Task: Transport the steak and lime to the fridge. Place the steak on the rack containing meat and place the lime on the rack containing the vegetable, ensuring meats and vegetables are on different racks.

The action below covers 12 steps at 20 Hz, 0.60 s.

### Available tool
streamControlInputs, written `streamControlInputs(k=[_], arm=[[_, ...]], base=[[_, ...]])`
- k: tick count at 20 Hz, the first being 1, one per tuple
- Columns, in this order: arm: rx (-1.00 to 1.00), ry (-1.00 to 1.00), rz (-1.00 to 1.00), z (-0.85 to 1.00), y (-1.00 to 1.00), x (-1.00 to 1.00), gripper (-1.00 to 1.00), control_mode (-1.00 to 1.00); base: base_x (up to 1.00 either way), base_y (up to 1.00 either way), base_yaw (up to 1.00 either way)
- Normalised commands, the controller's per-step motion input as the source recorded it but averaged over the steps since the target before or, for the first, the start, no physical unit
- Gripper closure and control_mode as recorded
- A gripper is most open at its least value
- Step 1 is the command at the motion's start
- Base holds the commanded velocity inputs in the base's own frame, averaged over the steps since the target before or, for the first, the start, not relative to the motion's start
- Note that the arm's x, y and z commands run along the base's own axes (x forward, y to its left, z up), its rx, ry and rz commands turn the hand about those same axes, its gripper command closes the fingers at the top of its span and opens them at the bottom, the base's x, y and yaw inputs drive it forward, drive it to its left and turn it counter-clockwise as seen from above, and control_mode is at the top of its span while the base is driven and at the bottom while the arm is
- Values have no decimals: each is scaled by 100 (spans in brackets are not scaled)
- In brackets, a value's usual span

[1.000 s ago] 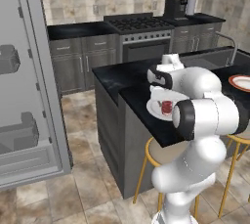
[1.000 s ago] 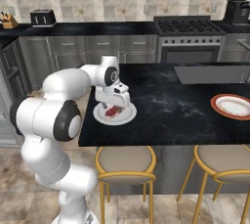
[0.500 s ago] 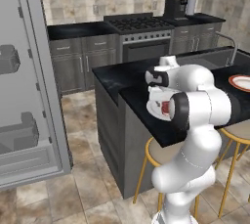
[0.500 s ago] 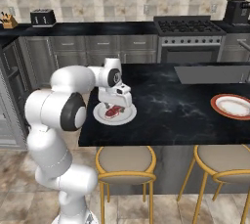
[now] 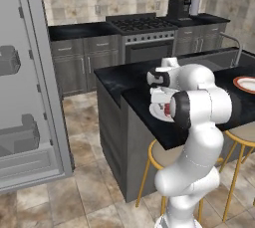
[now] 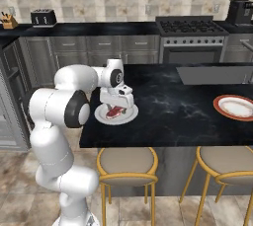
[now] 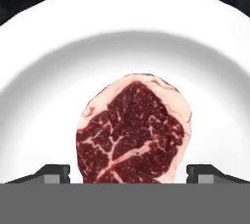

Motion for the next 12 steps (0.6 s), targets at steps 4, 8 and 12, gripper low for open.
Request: streamControlInputs(k=[4,8,12], arm=[[0,0,0,-21,0,0,-100,-100],[1,-1,-2,0,0,-20,-100,-100],[16,0,-4,-17,0,-15,-100,-100]], base=[[0,0,0],[0,0,0],[0,0,0]])
